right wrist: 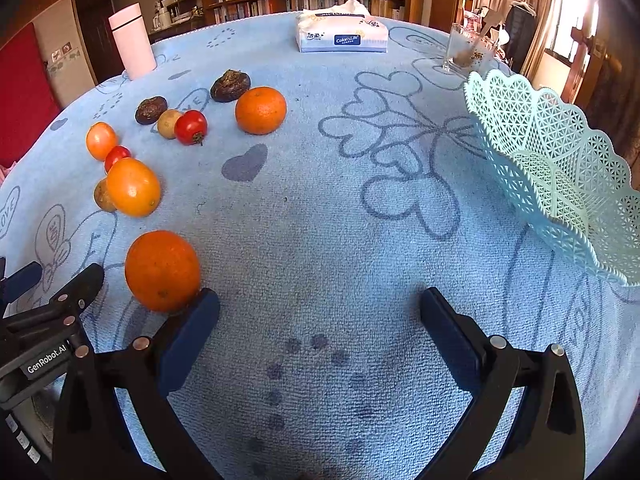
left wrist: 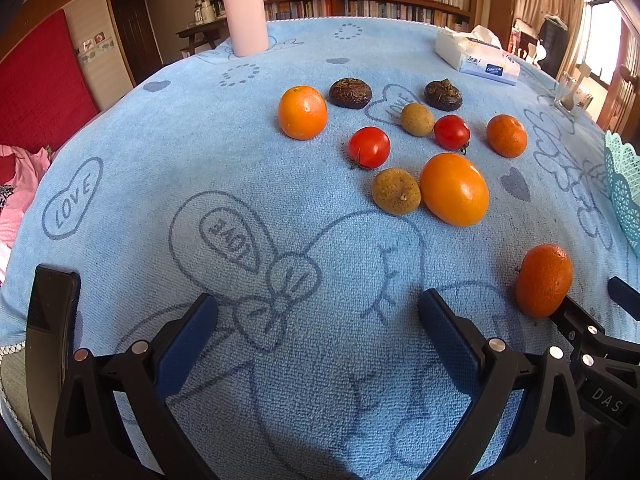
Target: Organize fruits
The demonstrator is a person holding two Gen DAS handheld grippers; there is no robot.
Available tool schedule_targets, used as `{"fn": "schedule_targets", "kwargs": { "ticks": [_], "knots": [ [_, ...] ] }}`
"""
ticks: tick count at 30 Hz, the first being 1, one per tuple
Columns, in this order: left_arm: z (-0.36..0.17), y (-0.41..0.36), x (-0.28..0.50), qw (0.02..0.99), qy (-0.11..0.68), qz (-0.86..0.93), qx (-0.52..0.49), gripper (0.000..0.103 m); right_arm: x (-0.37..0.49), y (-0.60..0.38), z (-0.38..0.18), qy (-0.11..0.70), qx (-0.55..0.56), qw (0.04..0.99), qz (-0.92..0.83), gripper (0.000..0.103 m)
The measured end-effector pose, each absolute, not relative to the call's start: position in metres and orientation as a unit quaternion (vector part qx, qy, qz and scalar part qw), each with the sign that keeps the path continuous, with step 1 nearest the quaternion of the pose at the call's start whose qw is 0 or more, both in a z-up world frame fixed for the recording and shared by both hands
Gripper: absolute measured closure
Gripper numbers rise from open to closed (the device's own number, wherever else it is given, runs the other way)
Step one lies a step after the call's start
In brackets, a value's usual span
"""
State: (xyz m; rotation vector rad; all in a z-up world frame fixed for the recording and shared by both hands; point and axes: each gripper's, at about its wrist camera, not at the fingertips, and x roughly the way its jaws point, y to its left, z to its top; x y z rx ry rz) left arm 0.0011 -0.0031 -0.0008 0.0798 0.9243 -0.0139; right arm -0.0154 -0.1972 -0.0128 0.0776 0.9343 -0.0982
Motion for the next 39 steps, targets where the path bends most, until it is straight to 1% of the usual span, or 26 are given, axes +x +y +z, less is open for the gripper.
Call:
{"fn": "schedule_targets", "kwargs": {
  "ticks": [29,39],
  "knots": [
    [0.000,-0.004,0.000,0.895,0.445,-0.011,0.032,0.005,-0.016,-0.197,-0.013,0.450,0.034,0.891,-0.049,0.002],
    [0.014,0.020,0.002,0.896,0.440,-0.056,-0.014,0.005,-0.035,-0.195,-0.001,0.442,0.057,0.895,0.010,0.002]
  ]
}}
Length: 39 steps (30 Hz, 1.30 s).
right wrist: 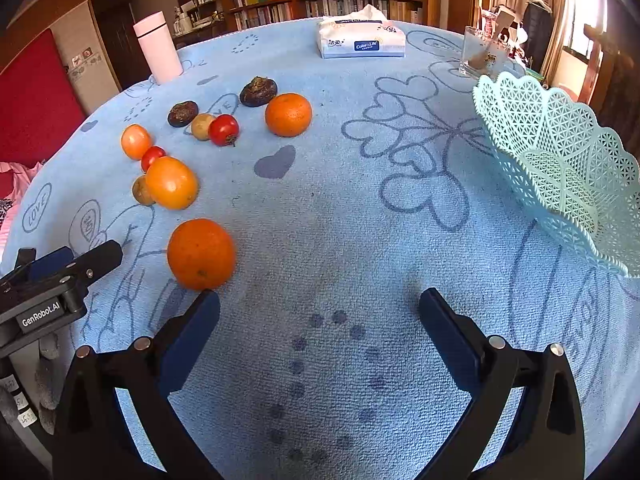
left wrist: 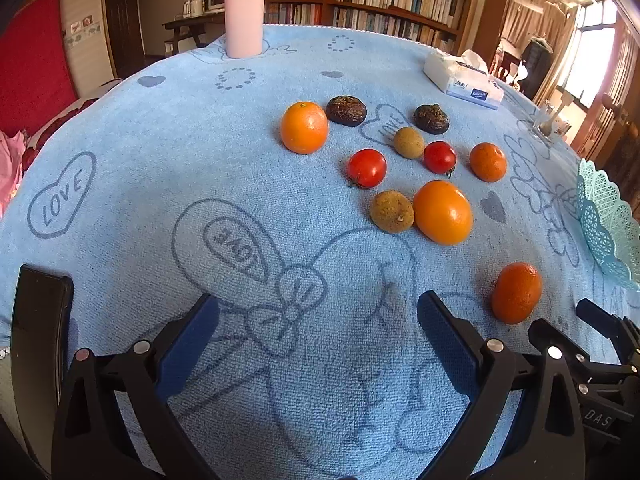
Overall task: Organize fruits
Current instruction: 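Grasp the large orange nearest the tools with the right tool, then grasp a large orange with the left tool while the right tool drops its orange into the green basket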
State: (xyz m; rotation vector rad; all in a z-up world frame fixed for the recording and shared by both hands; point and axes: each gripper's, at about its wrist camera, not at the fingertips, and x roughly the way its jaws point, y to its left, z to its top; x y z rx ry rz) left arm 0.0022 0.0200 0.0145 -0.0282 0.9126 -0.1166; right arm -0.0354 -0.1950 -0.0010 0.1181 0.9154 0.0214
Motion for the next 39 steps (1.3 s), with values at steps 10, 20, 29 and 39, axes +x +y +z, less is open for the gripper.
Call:
{"fn": "schedule_targets", "kwargs": {
  "ticks": [10,20,29,39],
  "knots": [
    [0.028,0.041,0.011,0.907,0.419,-0.030,-0.013,0.005,-0.019,-0.156,0.005,0.437,0.031,0.894,0.089,0.029],
    [0.026,0.029,0.017,0.901,0.431,-0.048,-0.010,0.005,-0.015,-0.153,0.003,0.435,0.026,0.894,0.104,0.064],
    [0.029,-0.015,0.024,0.904,0.416,-0.089,0.044,0.005,-0.036,-0.185,0.006,0.433,0.066,0.896,0.073,0.064],
    [0.027,-0.057,0.047,0.897,0.395,-0.158,0.121,0.028,-0.055,-0.200,0.004,0.431,0.088,0.895,0.072,0.064]
  ]
}}
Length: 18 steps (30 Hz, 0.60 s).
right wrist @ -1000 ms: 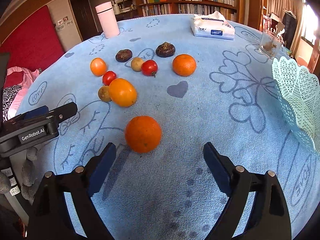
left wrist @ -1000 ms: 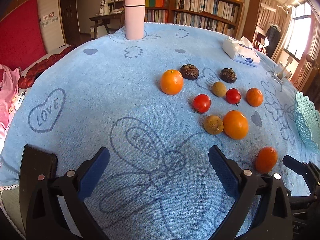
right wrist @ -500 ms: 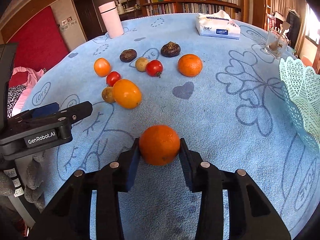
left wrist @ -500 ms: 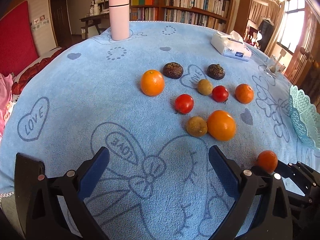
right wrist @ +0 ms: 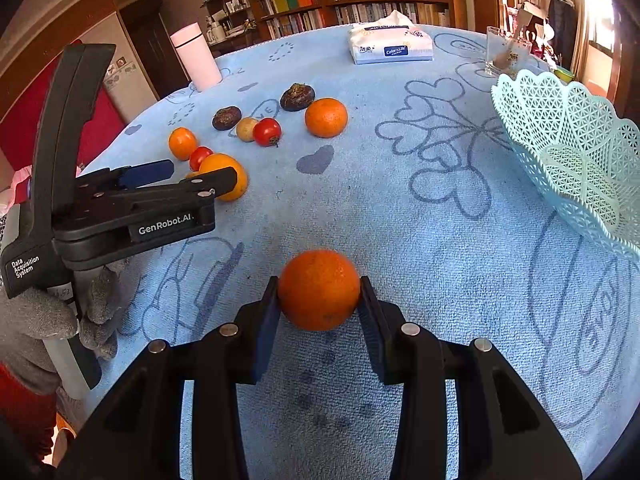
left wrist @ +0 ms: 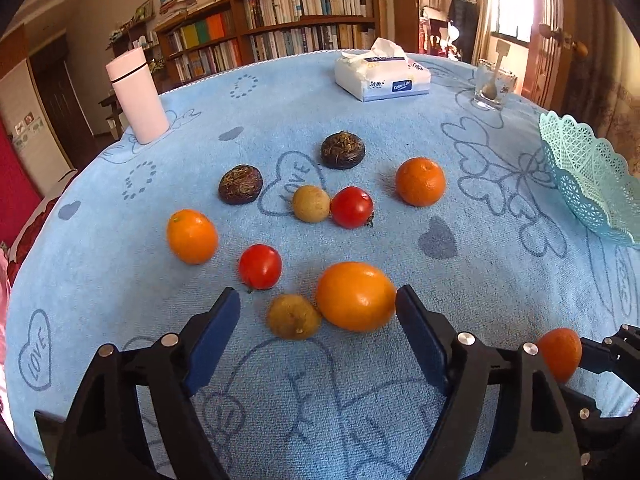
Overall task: Organize fruits
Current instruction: 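Grasp a large orange with the left tool while the right tool drops its orange into the green basket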
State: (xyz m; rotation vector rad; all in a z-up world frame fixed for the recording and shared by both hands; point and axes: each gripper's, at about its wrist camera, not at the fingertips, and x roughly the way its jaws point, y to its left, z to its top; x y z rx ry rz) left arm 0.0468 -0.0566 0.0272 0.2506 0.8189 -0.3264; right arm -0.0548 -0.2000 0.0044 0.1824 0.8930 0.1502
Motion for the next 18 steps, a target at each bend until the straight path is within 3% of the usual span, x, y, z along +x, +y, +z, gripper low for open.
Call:
{"fn": "schedule_targets", "kwargs": {
  "ticks": [3,10,15,18],
  "knots": [
    [0.026,-0.065,0.052,0.890,0.397,-0.183,0.130,0.037,-0.057,-0.205,0.005,0.429,0.093,0.896,0.071,0.064],
    [0.019,-0.076,0.059,0.887,0.395,-0.176,0.161,0.045,-0.063,-0.215,0.009,0.421,0.103,0.899,0.065,0.064],
    [0.023,-0.075,0.063,0.885,0.395,-0.196,0.152,0.059,-0.066,-0.218,0.011,0.417,0.110,0.900,0.063,0.064],
    [0.026,-0.071,0.064,0.883,0.401,-0.203,0.135,0.060,-0.069,-0.220,0.014,0.411,0.112,0.902,0.062,0.064]
  ]
}}
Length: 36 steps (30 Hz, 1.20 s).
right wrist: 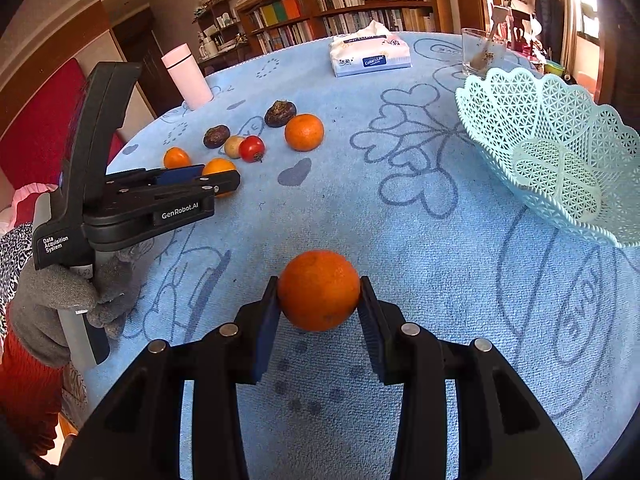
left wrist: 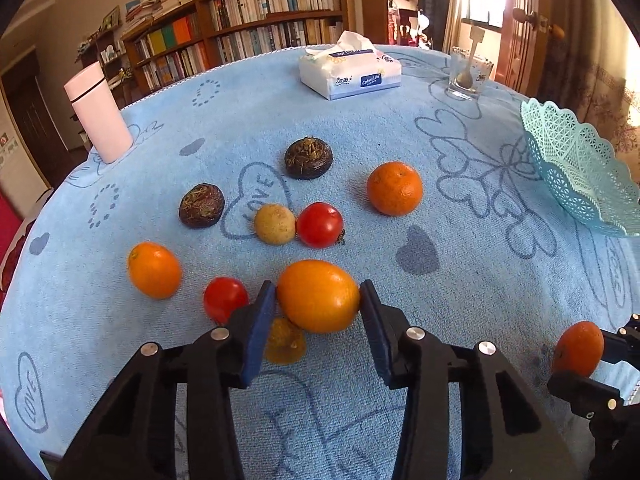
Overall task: Organize fruits
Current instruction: 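Grasp a large orange with the left tool while the right tool drops its orange into the green basket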
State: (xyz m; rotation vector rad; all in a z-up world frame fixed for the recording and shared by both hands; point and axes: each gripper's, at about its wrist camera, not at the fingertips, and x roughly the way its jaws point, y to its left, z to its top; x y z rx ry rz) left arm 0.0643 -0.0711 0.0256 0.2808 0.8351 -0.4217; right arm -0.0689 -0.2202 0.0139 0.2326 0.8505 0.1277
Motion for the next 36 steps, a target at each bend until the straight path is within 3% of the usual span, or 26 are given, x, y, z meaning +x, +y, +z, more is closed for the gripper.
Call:
{"fn": "schedule_targets", "kwargs": {
  "ticks": [16,36],
  "knots": [
    [0.058,-0.068,0.032,0.885,0.396,-0.233,0.074,0.060,-0.085,-0.262,0.049,0.357,0.148,0.922,0.025,0.064],
    [0.085,-0.136,-0.001,0.875,0.371,-0.294,0.102,0.060,-0.095,-0.374,0.055,0.302,0.176,0.926,-0.143,0.063]
  ]
}}
